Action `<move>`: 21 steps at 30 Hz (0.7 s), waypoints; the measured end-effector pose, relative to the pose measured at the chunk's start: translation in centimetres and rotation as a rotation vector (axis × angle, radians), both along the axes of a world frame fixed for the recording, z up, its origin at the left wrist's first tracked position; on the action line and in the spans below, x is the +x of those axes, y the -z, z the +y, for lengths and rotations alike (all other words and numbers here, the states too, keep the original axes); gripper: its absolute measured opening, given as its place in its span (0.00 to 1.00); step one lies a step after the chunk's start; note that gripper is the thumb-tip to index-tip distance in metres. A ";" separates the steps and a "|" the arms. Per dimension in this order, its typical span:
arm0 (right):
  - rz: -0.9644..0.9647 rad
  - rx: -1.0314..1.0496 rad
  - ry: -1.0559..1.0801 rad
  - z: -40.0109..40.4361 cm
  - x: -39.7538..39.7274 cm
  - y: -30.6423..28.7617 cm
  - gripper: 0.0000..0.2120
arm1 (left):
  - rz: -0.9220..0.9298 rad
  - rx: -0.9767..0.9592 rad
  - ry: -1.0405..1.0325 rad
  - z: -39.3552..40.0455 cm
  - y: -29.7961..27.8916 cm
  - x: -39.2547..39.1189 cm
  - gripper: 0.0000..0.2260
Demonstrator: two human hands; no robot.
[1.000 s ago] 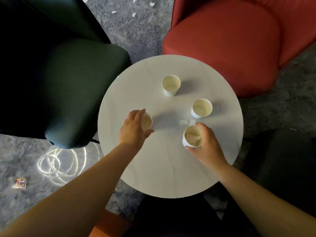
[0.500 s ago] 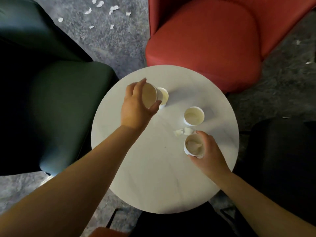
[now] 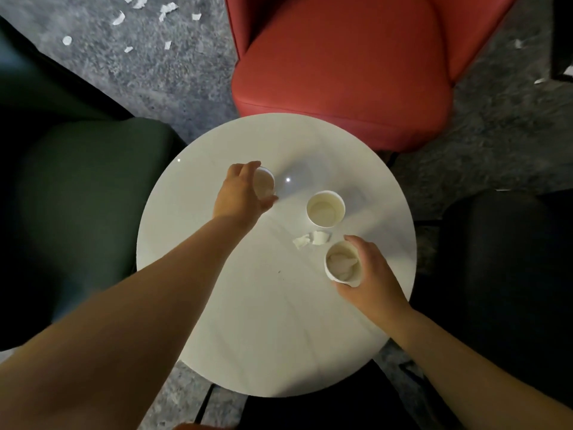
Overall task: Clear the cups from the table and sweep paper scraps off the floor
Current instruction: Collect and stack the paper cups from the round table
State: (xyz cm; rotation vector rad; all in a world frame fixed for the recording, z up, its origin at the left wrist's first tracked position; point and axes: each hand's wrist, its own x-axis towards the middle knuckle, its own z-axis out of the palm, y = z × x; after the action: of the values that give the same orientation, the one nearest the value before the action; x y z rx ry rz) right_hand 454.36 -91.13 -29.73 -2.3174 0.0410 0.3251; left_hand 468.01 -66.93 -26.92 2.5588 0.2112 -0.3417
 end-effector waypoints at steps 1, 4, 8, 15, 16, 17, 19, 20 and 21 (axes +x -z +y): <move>0.003 -0.003 -0.003 -0.1 0.0 0.0 0.36 | -0.054 -0.019 -0.013 -0.4 -0.6 -0.2 0.34; 0.021 -0.013 -0.015 -0.6 0.0 0.1 0.37 | -0.270 -0.122 0.011 -2.0 -3.1 -1.0 0.34; 0.057 -0.022 -0.041 -1.2 0.0 0.2 0.38 | -0.325 -0.221 0.156 -4.4 -5.1 -2.7 0.35; 0.024 0.011 -0.042 -2.0 -0.3 0.1 0.38 | 0.005 -0.120 0.355 -7.4 -1.9 -3.6 0.39; 0.013 0.027 -0.027 -2.1 -0.3 0.0 0.38 | 0.033 -0.104 0.366 -7.7 -1.3 -3.6 0.39; 0.007 0.043 -0.009 -2.2 -0.2 -0.3 0.38 | 0.056 -0.097 0.369 -8.0 -0.8 -3.6 0.40; -0.012 0.072 0.027 -2.3 0.1 -1.1 0.39 | 0.086 -0.107 0.367 -8.2 -0.1 -3.6 0.41; -0.029 0.086 0.042 -2.3 0.3 -1.7 0.39 | 0.095 -0.118 0.364 -8.2 0.2 -3.7 0.42; -0.054 0.101 0.053 -2.3 0.6 -2.3 0.38 | 0.102 -0.130 0.361 -8.0 0.2 -3.7 0.43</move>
State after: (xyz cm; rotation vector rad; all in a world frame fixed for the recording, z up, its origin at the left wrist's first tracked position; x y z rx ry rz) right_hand 454.96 -93.42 -27.45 -2.2201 0.0576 0.2327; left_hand 464.33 -74.95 -27.15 2.4456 -0.2328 -0.6009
